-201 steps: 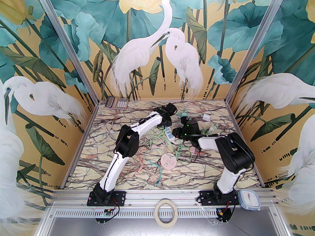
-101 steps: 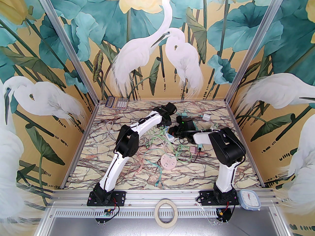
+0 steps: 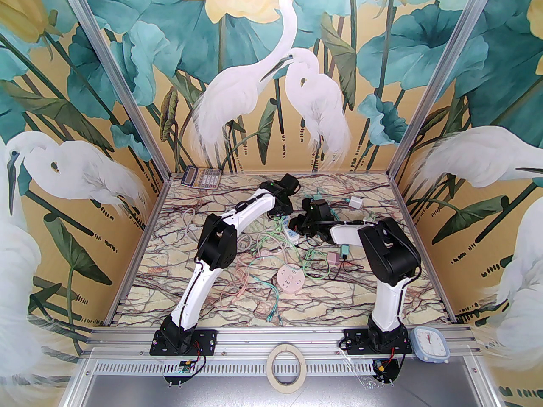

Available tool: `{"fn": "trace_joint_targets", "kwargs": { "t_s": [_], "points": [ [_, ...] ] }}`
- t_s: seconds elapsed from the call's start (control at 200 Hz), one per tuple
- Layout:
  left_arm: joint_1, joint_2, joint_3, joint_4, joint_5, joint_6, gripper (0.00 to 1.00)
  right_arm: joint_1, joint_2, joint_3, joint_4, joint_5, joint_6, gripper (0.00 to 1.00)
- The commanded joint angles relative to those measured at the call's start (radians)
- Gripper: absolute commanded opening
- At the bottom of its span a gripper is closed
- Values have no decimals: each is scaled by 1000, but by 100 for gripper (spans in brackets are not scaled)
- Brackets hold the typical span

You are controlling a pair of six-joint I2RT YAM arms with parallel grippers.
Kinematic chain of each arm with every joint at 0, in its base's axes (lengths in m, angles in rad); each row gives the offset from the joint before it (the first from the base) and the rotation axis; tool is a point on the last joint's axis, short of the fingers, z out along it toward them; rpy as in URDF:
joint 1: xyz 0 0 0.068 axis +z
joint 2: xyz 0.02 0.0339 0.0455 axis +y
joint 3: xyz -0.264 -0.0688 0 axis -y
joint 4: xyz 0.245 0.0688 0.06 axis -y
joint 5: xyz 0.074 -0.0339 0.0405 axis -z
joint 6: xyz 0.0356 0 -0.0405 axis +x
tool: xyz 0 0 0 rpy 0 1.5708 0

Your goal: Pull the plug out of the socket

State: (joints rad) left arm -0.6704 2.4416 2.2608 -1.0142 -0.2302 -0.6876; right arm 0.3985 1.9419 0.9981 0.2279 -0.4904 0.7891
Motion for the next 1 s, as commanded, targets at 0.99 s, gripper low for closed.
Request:
{"fn": "trace_joint_targets", "kwargs": {
  "t_s": [0.99],
  "points": [
    [-46, -38, 79, -131, -145, 83, 36, 11, 82, 10, -171, 116, -51, 2]
  ]
}}
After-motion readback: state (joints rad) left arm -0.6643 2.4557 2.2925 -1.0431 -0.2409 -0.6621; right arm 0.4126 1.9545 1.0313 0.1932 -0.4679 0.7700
